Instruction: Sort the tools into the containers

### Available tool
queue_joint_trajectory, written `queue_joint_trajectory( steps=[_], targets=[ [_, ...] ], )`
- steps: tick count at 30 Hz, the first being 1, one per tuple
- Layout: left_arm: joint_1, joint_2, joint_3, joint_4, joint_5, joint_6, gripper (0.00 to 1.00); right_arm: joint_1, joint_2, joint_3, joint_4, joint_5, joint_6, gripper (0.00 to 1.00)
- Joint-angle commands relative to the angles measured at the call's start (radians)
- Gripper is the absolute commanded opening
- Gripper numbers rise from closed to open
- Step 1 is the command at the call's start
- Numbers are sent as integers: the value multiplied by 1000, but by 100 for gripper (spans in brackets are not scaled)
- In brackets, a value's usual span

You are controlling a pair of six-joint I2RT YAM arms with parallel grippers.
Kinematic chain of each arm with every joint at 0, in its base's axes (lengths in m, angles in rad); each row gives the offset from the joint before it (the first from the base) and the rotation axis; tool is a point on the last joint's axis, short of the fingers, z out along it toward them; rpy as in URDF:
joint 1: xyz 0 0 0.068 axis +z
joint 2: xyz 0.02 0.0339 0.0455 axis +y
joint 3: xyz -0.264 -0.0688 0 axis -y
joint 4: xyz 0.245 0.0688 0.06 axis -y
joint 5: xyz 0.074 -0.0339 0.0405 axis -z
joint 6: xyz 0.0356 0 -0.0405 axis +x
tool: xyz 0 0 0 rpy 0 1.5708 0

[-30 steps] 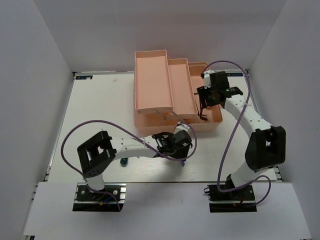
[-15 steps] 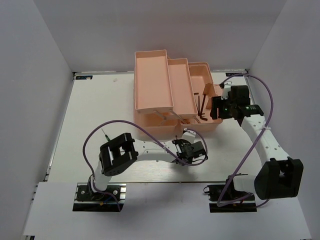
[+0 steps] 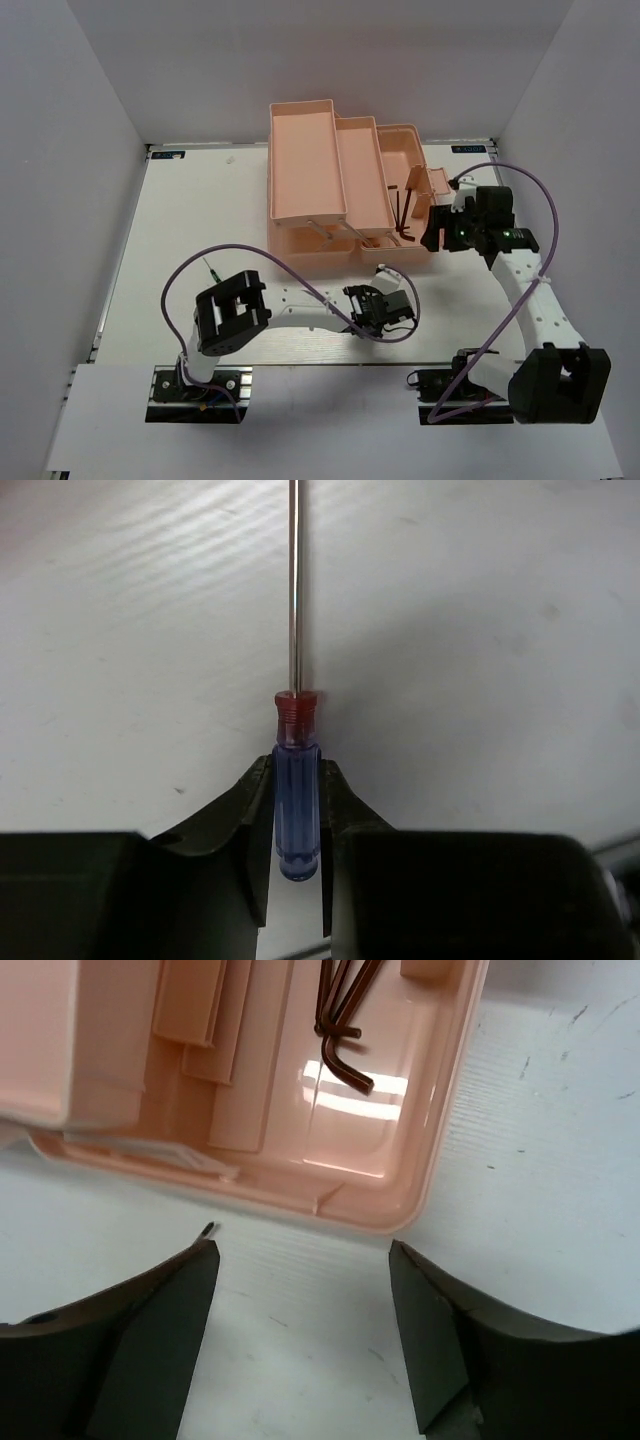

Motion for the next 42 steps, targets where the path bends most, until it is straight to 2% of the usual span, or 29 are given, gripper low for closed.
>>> queue_joint_trajectory(
  steps=[1, 4, 9, 13, 18, 22, 24, 28, 31, 33, 34, 35, 38, 42],
  targets=[
    [-52, -136, -3, 116, 89, 219, 0, -17, -86, -40, 3, -33, -38, 71],
    [-52, -246, 26, 126, 60, 288, 0, -33, -128, -74, 8, -13, -46, 0],
    [14, -360, 75, 181, -67, 400, 0, -47, -145, -98, -42, -47, -56, 0],
    [66, -351, 202, 190, -67, 462, 0, -91, -162, -106, -49, -62, -56, 0],
    [178, -201, 362, 149, -173, 473, 0, -110, -160, -109, -52, -110, -47, 0],
    [268, -85, 561, 104, -209, 473, 0, -116, -174, -118, -53, -141, -50, 0],
    [299, -9, 613, 94, -209, 482, 0, -120, -177, -127, -55, -164, -59, 0],
    [356, 96, 744, 55, -209, 482, 0, -122, -175, -132, -73, -226, -85, 22],
    [383, 131, 764, 44, -193, 482, 0, -123, -175, -134, -78, -259, -102, 30],
    [394, 140, 773, 44, -161, 482, 13, -122, -171, -134, -85, -297, -122, 38],
    [394, 140, 773, 44, -152, 482, 23, -122, -163, -134, -90, -331, -128, 50],
    [403, 140, 773, 44, -132, 482, 43, -122, -163, -134, -95, -343, -135, 54],
    [404, 131, 773, 63, -103, 491, 64, -120, -151, -124, -115, -400, -173, 59],
    [404, 93, 782, 91, -54, 525, 70, -116, -146, -123, -144, -472, -214, 56]
  ],
)
